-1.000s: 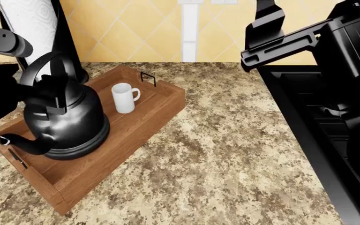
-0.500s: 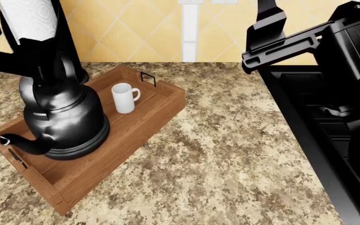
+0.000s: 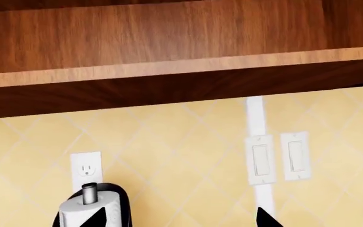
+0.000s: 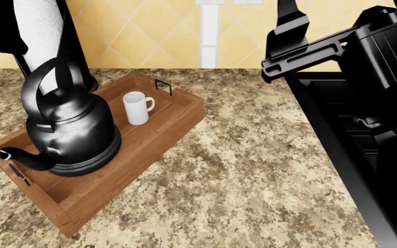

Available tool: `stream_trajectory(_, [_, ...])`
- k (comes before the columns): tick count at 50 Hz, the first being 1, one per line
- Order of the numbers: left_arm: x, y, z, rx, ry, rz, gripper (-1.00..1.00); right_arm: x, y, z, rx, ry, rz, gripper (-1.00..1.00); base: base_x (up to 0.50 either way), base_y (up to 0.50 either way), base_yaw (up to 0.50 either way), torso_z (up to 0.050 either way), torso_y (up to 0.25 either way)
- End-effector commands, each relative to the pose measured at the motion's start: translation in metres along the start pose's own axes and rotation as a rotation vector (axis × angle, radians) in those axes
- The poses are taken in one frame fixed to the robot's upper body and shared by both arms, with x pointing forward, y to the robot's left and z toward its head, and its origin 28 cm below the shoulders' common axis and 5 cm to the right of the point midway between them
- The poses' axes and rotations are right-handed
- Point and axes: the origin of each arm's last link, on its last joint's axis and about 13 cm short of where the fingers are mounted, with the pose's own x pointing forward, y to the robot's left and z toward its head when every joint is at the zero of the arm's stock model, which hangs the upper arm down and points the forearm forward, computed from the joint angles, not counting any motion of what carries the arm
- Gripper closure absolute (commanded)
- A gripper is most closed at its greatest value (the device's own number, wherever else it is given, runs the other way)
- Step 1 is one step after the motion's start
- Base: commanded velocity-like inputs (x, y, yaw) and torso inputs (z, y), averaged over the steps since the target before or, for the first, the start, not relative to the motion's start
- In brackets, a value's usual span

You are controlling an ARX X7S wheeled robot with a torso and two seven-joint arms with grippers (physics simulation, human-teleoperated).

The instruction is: Pick the kettle from the counter and place it on the tray. Then pick the mug from the cabinet and place it on the tray. Then close the cabinet doors.

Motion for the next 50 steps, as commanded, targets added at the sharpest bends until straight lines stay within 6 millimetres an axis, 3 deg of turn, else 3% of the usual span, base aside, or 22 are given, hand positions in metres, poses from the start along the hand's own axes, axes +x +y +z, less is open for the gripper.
stream_trajectory(1, [-0.022,-0.014,-0.005,-0.033,-0.046,0.009,-1.0,-0.001,0.003,-0.002,0.031,-0.009,0.009,-1.0,0.0,0.0,0.0,0.0,0.0])
stream_trajectory(9, [-0.03,-0.018,-0.007,-0.041,-0.108,0.042,-1.0,-0.004,0.004,-0.001,0.042,-0.017,0.011,-1.0,0.0,0.0,0.0,0.0,0.0])
stream_trajectory(15, [-0.035,-0.024,-0.022,0.042,-0.103,0.001,-1.0,-0.005,0.005,-0.003,0.053,-0.015,0.009,-1.0,0.0,0.0,0.0,0.0,0.0])
stream_trajectory(21, [-0.041,-0.027,-0.018,0.03,-0.093,0.0,-1.0,-0.006,0.005,-0.004,0.052,-0.013,0.007,-1.0,0.0,0.0,0.0,0.0,0.0])
stream_trajectory(33, [-0.039,-0.028,-0.034,0.008,-0.063,0.002,-1.0,-0.011,0.007,-0.006,0.065,-0.007,0.016,-1.0,0.0,0.0,0.0,0.0,0.0])
stream_trajectory(50, [-0.044,-0.027,-0.037,0.0,-0.142,0.013,-1.0,-0.016,0.01,-0.012,0.075,0.001,0.011,-1.0,0.0,0.0,0.0,0.0,0.0])
